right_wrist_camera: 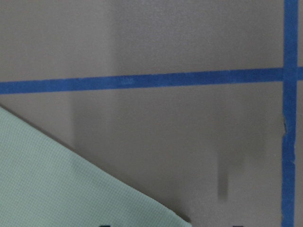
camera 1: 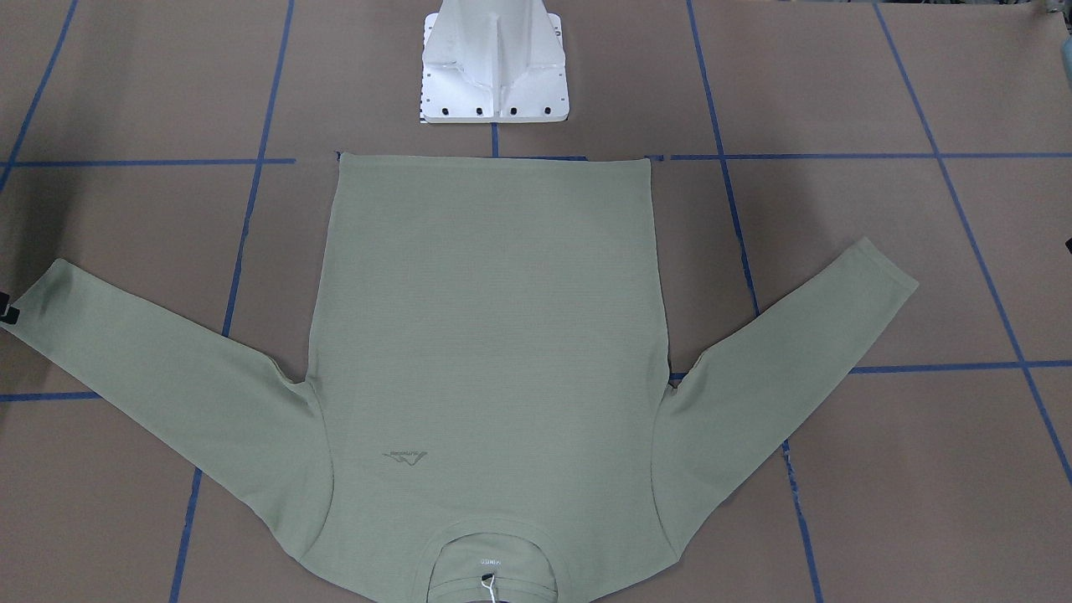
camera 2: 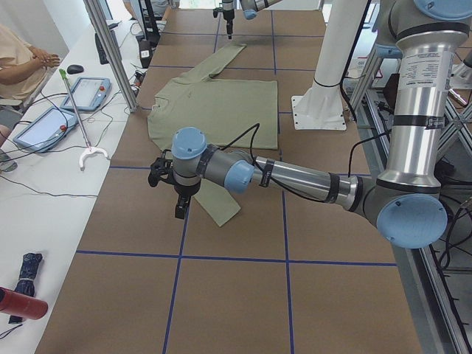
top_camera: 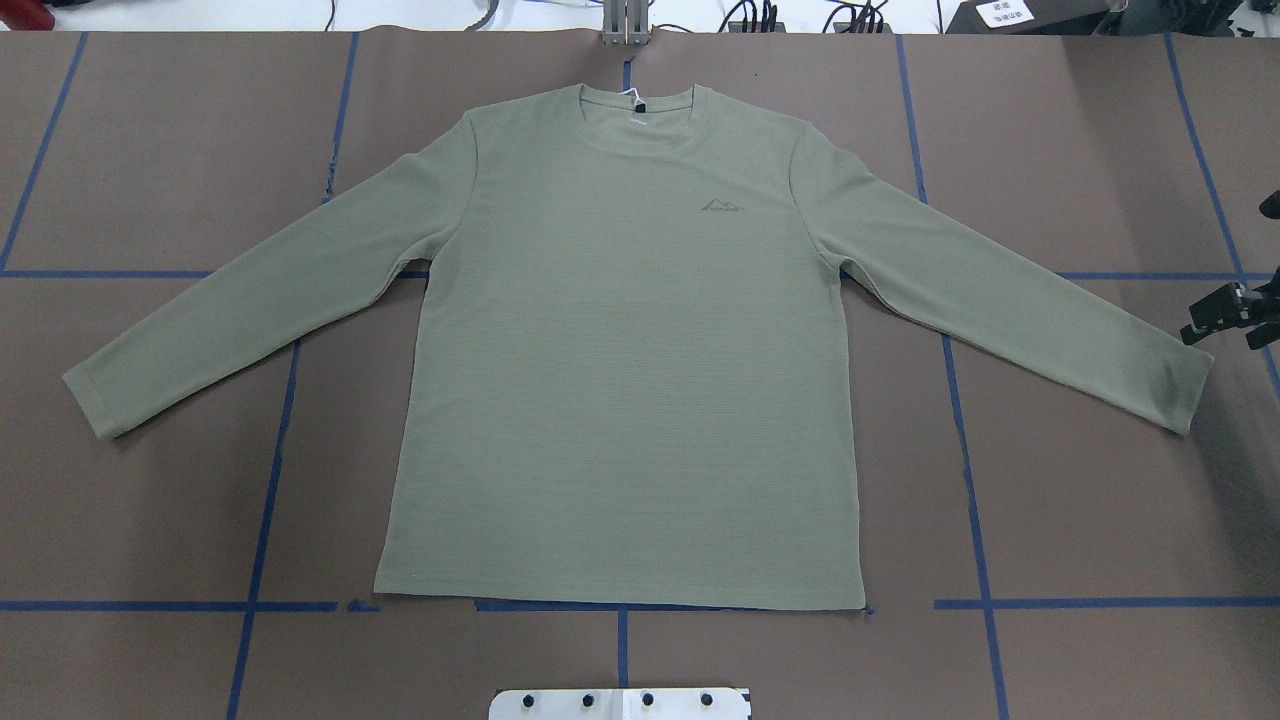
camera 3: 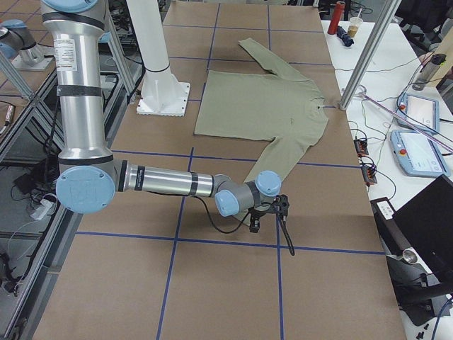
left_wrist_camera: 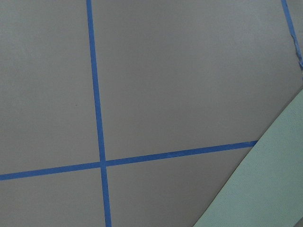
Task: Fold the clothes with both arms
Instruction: 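Move the right gripper toward the cuff of the sleeve nearest it, then grasp the sleeve cuff with the right gripper and fold it across the shirt body, then release the sleeve and raise the right gripper away from the shirt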
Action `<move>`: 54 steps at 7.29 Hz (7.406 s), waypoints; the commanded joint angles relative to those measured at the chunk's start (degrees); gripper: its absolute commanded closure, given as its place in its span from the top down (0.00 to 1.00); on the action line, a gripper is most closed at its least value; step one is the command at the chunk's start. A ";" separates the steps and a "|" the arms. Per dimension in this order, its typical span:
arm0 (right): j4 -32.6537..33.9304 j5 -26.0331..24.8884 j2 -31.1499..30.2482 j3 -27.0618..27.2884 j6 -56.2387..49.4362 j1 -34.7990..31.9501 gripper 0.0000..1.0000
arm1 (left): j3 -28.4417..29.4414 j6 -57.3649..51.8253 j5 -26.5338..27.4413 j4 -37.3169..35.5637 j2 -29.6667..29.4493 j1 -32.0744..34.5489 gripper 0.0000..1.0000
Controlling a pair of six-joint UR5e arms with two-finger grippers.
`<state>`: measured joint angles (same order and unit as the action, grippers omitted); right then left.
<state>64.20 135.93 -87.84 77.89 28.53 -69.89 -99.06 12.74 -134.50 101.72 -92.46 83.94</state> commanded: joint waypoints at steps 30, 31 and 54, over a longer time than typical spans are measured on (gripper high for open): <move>-7.34 -37.58 67.02 -21.13 75.43 37.73 1.00 | -0.88 5.43 -5.42 8.46 -0.18 -10.23 1.00; -6.81 -36.89 61.70 -14.84 75.27 36.51 1.00 | 0.43 14.24 -4.90 10.15 -0.70 -13.51 1.00; -7.07 -10.25 27.90 12.99 72.19 15.84 1.00 | 23.12 23.64 -5.42 28.80 0.17 -20.48 0.00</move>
<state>57.18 125.62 -59.94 90.88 100.75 -54.05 -75.81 36.35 -139.46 130.58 -92.29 63.46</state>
